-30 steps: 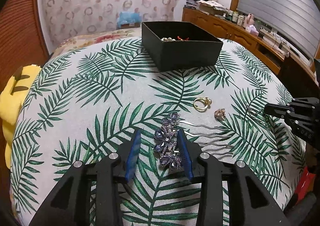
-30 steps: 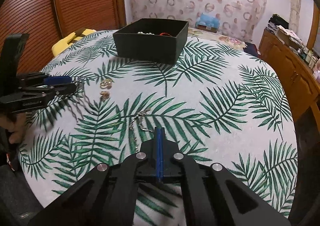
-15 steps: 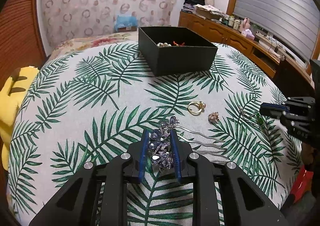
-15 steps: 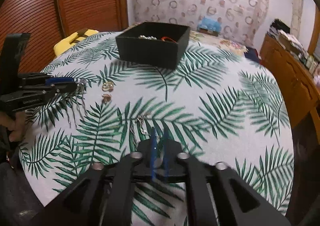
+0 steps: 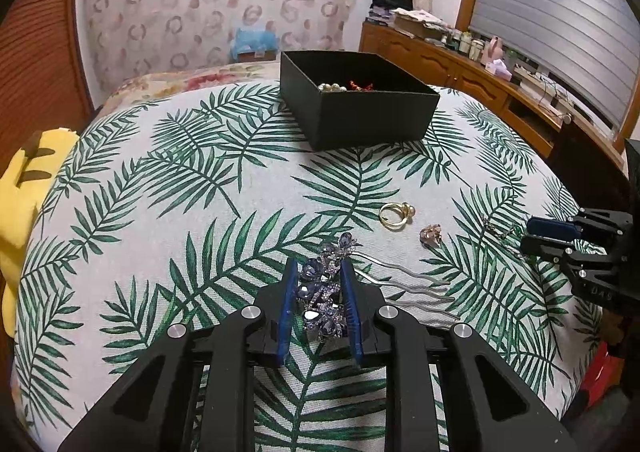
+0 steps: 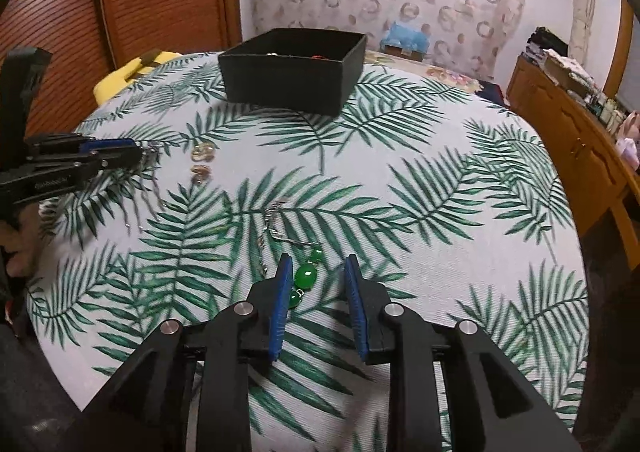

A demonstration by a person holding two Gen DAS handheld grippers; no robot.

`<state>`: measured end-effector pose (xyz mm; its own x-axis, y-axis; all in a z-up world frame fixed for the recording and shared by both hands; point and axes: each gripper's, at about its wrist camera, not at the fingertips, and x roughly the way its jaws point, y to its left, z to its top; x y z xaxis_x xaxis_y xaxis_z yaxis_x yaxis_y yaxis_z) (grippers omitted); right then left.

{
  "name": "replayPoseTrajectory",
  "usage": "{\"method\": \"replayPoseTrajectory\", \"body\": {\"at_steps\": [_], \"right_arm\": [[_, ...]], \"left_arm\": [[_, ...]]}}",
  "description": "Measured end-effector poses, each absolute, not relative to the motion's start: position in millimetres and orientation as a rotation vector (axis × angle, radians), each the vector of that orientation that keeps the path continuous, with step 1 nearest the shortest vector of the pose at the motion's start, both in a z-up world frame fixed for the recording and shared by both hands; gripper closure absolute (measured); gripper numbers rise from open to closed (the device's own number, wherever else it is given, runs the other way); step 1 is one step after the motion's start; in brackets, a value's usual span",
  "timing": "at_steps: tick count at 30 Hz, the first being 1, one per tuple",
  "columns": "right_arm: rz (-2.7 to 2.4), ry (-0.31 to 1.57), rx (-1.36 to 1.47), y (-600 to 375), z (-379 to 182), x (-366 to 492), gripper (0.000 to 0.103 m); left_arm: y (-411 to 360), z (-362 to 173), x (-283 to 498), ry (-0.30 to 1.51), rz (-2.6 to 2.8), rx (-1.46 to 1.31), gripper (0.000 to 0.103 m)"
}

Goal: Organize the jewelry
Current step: 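Carry the brooch and earrings into the black box and open both tools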

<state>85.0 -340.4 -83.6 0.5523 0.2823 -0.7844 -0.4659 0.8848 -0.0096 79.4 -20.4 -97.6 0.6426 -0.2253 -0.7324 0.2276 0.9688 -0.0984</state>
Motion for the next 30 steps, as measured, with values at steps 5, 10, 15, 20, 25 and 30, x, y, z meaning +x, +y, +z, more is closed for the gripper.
{"method": "replayPoseTrajectory", "body": {"at_steps": [5,10,15,20,25,30], "right_arm": [[0.449,0.877,-0.254,-340,-84,87,0.09],[0.453,0.873,-0.272,-339,-84,88,0.09],[0.46,0.852,-0.267,-340,-76,89,0.09],[0.474,0.813,-0.27,-337,-61,90,0.09],[0.491,0.775,-0.282,-332,-44,94,0.09],[0.509,0.738,-0.3,-324,-26,103,0.09]], "left_arm": [[-20,-97,79,0.827,-0.256,0.003,0.083],[-18,-94,79,0.808,-0.248,-0.002,0.083],[-16,-87,76,0.781,-0.251,-0.016,0.083],[-18,-75,76,0.753,-0.259,-0.016,0.083],[-23,-61,83,0.723,-0.267,-0.005,0.083],[-27,-44,94,0.685,-0.279,0.003,0.083]]}}
